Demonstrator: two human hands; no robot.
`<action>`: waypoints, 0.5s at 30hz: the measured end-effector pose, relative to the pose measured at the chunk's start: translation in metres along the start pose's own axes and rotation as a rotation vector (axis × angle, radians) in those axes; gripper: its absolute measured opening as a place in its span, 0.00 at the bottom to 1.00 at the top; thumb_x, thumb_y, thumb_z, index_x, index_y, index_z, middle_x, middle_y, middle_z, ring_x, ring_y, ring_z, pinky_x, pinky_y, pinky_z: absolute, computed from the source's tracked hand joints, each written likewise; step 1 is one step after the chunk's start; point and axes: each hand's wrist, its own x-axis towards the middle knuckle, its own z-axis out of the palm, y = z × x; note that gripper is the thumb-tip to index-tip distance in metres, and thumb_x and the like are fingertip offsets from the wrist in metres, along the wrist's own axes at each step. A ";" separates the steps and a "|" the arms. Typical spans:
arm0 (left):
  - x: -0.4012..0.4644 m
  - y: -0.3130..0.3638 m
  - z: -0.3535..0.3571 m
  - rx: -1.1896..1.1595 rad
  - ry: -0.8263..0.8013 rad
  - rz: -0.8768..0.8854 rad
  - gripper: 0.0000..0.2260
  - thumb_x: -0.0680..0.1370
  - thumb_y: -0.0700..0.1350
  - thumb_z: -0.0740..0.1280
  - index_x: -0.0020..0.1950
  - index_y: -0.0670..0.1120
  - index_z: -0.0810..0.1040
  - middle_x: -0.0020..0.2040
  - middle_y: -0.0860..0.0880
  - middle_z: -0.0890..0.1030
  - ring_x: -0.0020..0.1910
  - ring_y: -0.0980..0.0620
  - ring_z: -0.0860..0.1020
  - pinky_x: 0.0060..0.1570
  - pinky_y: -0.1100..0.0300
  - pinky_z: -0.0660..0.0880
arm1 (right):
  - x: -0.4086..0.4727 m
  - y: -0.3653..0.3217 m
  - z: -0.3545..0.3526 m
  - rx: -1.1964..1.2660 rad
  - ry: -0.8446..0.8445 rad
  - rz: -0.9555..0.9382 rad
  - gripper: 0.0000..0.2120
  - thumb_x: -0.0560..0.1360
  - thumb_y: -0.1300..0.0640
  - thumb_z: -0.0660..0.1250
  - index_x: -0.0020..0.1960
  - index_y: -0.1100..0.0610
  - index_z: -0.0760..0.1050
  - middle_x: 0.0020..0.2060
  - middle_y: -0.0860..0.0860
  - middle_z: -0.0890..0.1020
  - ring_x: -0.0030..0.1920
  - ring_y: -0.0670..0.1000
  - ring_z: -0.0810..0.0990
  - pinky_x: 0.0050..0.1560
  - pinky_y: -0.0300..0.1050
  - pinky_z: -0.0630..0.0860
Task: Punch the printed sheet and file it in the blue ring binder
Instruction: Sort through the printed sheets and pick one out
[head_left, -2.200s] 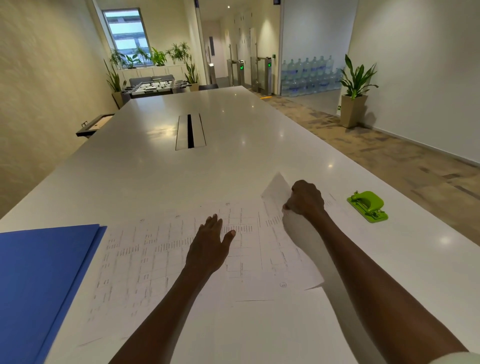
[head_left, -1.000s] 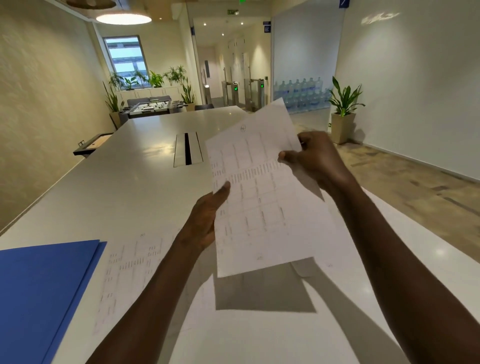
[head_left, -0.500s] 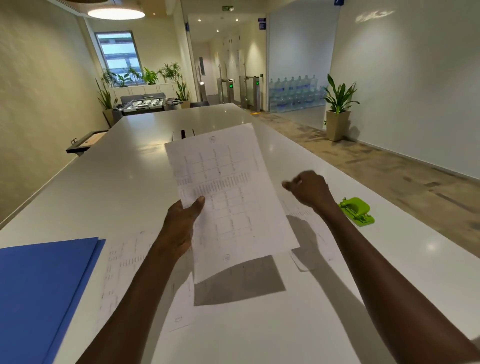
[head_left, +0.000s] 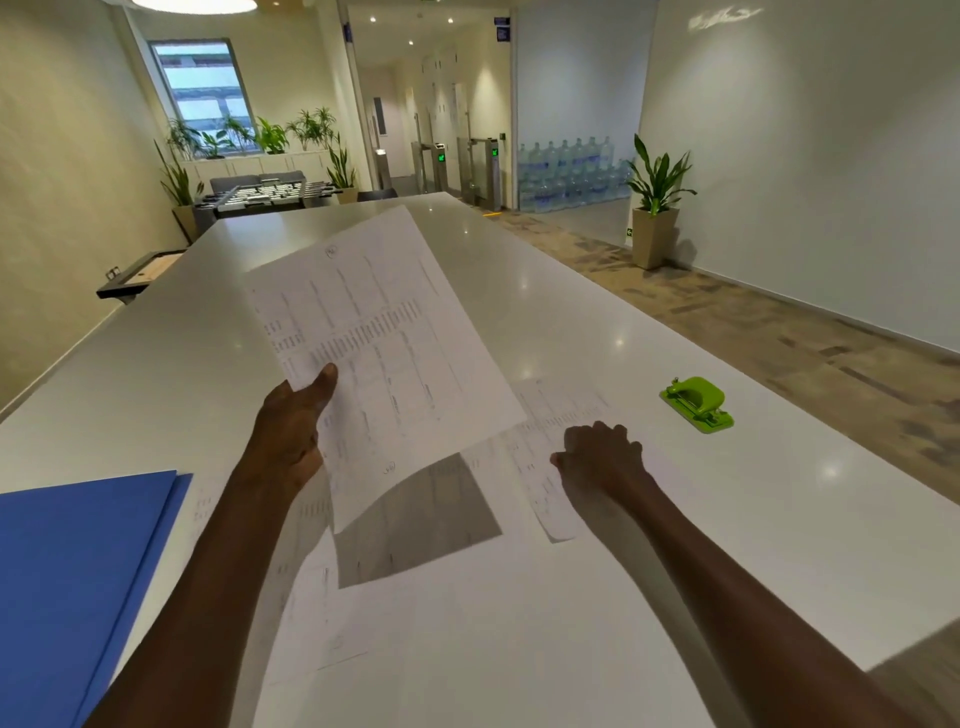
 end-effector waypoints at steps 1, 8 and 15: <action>0.000 0.002 -0.001 0.015 0.008 0.008 0.16 0.78 0.44 0.67 0.66 0.46 0.77 0.57 0.49 0.84 0.53 0.49 0.83 0.53 0.48 0.78 | -0.001 -0.005 0.000 0.004 -0.023 -0.016 0.20 0.75 0.41 0.61 0.60 0.53 0.74 0.58 0.56 0.75 0.61 0.58 0.70 0.59 0.55 0.67; -0.005 0.009 -0.009 0.138 0.016 0.056 0.08 0.78 0.48 0.67 0.57 0.53 0.78 0.52 0.52 0.85 0.52 0.45 0.82 0.49 0.47 0.79 | -0.016 -0.038 -0.003 0.113 0.073 -0.084 0.28 0.73 0.38 0.64 0.58 0.61 0.74 0.58 0.60 0.75 0.62 0.61 0.69 0.58 0.54 0.69; -0.009 0.016 -0.024 0.242 0.010 0.071 0.13 0.76 0.53 0.69 0.59 0.54 0.78 0.57 0.49 0.83 0.55 0.40 0.81 0.56 0.38 0.76 | -0.039 -0.104 0.008 0.200 -0.056 -0.198 0.27 0.71 0.37 0.68 0.50 0.62 0.72 0.57 0.62 0.73 0.60 0.61 0.69 0.53 0.50 0.72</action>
